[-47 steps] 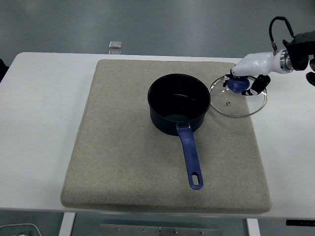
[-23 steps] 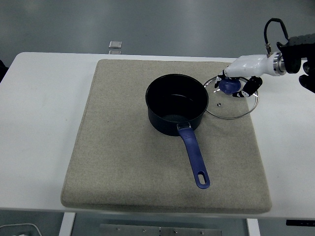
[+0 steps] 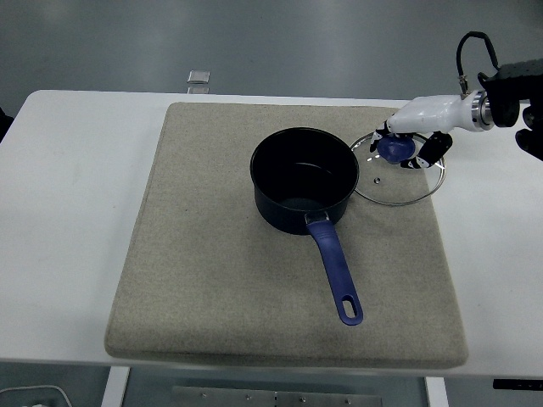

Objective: Lift the pot lid and place it to the right of the pot.

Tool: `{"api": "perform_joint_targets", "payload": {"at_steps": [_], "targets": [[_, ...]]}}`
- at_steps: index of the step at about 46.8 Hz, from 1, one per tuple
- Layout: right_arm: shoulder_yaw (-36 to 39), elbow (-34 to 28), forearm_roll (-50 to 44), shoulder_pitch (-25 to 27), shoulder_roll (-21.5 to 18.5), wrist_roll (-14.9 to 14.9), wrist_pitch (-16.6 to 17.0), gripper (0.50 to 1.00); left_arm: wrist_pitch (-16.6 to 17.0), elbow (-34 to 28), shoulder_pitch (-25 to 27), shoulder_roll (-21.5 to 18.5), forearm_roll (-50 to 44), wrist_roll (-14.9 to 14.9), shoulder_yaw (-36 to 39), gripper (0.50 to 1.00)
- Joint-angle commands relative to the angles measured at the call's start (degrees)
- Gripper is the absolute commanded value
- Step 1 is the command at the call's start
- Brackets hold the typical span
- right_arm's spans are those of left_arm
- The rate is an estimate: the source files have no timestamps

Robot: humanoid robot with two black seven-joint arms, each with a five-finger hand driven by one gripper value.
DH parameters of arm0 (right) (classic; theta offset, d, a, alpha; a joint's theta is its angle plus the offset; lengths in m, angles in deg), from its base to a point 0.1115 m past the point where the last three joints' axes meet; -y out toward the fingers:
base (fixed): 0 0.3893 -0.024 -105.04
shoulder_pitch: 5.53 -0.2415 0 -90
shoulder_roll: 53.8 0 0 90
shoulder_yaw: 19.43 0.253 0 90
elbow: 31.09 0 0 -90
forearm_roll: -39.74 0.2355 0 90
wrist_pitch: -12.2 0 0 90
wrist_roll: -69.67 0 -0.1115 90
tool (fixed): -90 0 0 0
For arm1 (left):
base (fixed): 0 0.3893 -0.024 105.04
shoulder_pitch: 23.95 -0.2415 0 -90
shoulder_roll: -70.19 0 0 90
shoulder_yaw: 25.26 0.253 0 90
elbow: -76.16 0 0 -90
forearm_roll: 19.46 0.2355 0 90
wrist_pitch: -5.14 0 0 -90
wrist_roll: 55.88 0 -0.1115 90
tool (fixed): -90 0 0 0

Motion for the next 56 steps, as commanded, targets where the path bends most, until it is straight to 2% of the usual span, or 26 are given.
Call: {"api": "perform_joint_targets", "payload": {"at_steps": [1,3,4,7,11,14,17,40,44,50,56], "targets": [[0.08,0.0,0.38,0.09,-0.01,-0.01,0.05,0.539,0.01,0.0,0.0,0.0,0.03,0.0,0.0,1.0],[0.08,0.0,0.82,0.09,0.08,-0.01,-0.04,0.712,0.01,0.0,0.0,0.0,0.03,0.0,0.0,1.0],[0.08,0.0,1.17,0.0,0.08,-0.01,-0.04,0.757,0.01,0.0,0.0,0.0,-0.05,0.0,0.0,1.0],[-0.1,0.0,2.23,0.0,0.17,-0.01,0.05,0.786,0.01,0.0,0.0,0.0,0.03,0.0,0.0,1.0],[-0.1,0.0,2.58,0.0,0.08,-0.01,0.05,0.866,0.01,0.0,0.0,0.0,0.03,0.0,0.0,1.0],[-0.1,0.0,2.58,0.18,0.08,-0.01,-0.04,0.87,0.01,0.0,0.0,0.0,-0.05,0.0,0.0,1.0],[-0.1,0.0,2.58,0.44,-0.01,-0.01,-0.04,0.911,0.01,0.0,0.0,0.0,0.03,0.0,0.0,1.0],[1.04,-0.62,2.67,-0.17,0.69,-0.01,-0.83,0.913,0.01,0.0,0.0,0.0,0.03,0.0,0.0,1.0],[1.04,-1.14,3.63,-2.19,0.52,-0.01,-2.58,0.913,-0.08,0.0,0.0,0.0,0.03,0.0,0.0,1.0],[2.09,-2.64,10.74,-4.22,-0.19,-0.01,-4.08,0.913,0.01,0.0,0.0,0.0,0.03,0.0,0.0,1.0],[6.39,-5.27,19.53,-5.18,-1.41,-0.01,-4.69,0.913,0.01,0.0,0.0,0.0,0.03,0.0,0.0,1.0]]}}
